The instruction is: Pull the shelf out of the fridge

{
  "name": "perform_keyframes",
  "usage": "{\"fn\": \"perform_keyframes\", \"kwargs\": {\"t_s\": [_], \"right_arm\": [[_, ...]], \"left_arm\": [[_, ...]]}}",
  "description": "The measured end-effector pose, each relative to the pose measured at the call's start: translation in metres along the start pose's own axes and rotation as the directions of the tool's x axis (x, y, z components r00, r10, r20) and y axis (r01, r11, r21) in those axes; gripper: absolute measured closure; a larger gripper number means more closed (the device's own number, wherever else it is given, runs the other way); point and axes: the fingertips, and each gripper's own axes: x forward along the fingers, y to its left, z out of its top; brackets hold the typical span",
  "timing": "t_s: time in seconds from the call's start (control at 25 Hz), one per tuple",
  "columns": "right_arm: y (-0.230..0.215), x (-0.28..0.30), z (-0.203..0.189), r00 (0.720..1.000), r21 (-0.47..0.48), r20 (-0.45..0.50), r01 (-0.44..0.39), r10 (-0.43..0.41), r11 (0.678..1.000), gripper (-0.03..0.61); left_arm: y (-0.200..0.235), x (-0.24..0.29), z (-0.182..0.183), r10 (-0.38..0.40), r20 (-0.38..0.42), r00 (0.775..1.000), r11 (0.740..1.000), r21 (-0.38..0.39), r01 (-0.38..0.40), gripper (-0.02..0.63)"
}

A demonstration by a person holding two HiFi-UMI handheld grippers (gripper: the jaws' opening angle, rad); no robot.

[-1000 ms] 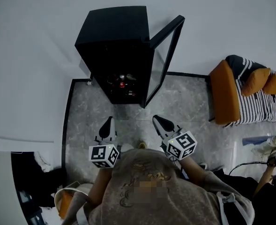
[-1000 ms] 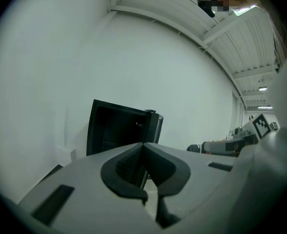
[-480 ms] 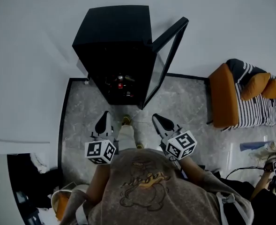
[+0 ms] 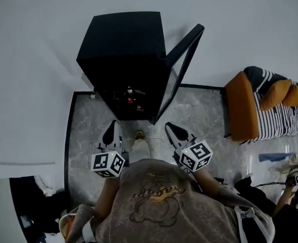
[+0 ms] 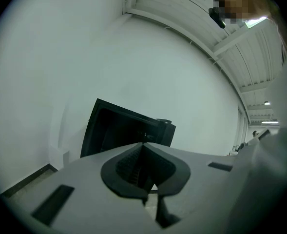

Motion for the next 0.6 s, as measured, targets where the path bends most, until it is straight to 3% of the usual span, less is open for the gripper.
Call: {"fn": "perform_keyframes", "kwargs": {"t_s": [0.16,0.28,0.44,0.6], "right_arm": [[-0.002,0.013,0.006,1.0,-0.009,-0.005,-0.004,0.004,1.0,0.557],[-0.004,0.022,0.009,1.0,-0.016,-0.01,-0.009,0.009,1.0,0.557],[-0.007,0.03,0.012,1.0,-0.021,-0.017,-0.009,0.009,1.0,0.557],[-0.013,0.038,0.015,1.0,-0.02,-0.029,-0.003,0.002,1.0,0.557]], "left_arm": [[0.007,0.014,0.008,-0.017,0.023,1.0,0.999,-0.045,0.018,0.611],[0.021,0.025,0.006,-0.008,0.026,1.0,0.992,-0.127,0.012,0.611],[0.037,0.038,-0.002,-0.016,0.025,1.0,0.969,-0.246,0.021,0.611],[0.042,0.054,-0.008,-0.083,0.066,0.994,0.926,-0.364,0.101,0.611]]}}
